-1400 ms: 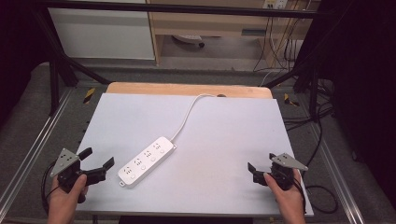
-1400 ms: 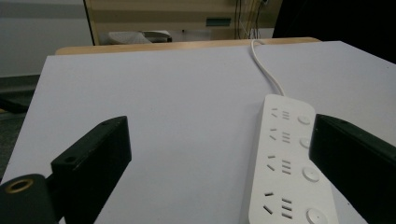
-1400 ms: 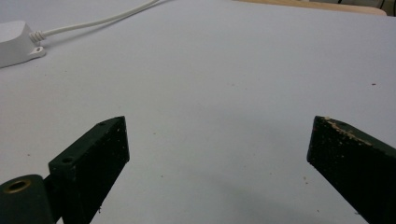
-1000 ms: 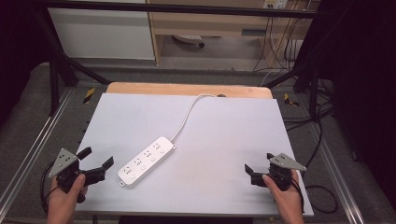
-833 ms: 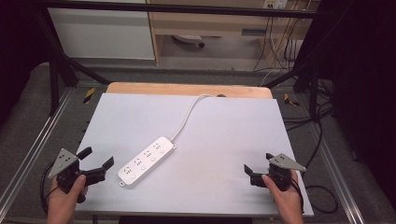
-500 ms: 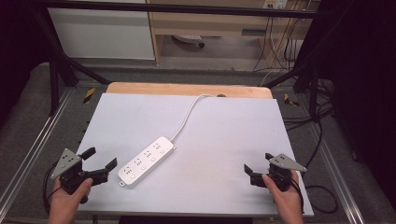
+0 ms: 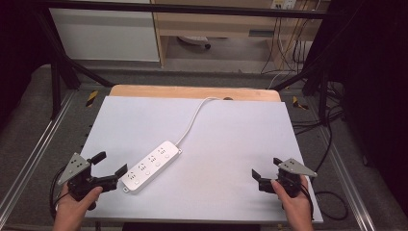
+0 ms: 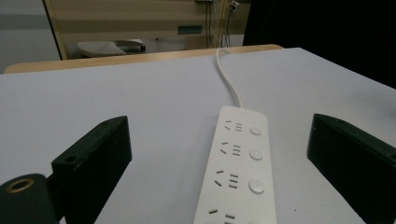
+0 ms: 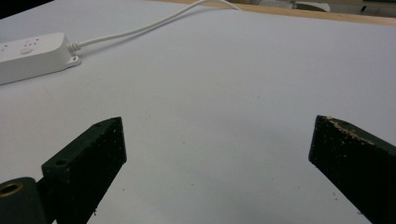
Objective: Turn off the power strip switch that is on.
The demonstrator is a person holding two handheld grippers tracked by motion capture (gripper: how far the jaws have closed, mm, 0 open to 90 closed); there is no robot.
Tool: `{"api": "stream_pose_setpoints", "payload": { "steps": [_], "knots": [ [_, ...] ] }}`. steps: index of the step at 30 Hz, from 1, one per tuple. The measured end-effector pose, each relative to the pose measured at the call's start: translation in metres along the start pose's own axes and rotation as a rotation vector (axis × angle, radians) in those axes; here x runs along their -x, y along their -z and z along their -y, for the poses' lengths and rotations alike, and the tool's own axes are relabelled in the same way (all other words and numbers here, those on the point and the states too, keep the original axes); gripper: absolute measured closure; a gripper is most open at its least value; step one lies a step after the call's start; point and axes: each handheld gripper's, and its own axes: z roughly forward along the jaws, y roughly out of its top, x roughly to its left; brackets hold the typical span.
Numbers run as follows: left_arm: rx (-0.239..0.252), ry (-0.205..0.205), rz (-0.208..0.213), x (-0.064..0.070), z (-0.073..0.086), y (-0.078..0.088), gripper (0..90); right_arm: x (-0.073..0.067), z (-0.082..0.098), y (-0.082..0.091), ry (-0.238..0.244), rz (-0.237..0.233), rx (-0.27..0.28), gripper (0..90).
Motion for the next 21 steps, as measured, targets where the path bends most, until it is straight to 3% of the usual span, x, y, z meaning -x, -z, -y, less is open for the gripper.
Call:
{"api": "stream_pose_setpoints", "payload": {
  "steps": [14,21],
  "knots": [
    [0.013,0.012,0.016,0.005,-0.012,-0.005,6.4,0.0,0.0,0.001,0.002,0.011,0.003,3.5],
    [0.012,-0.004,0.013,0.005,-0.021,-0.009,6.4,0.002,0.0,0.002,-0.004,0.013,0.0,3.5]
  ]
}}
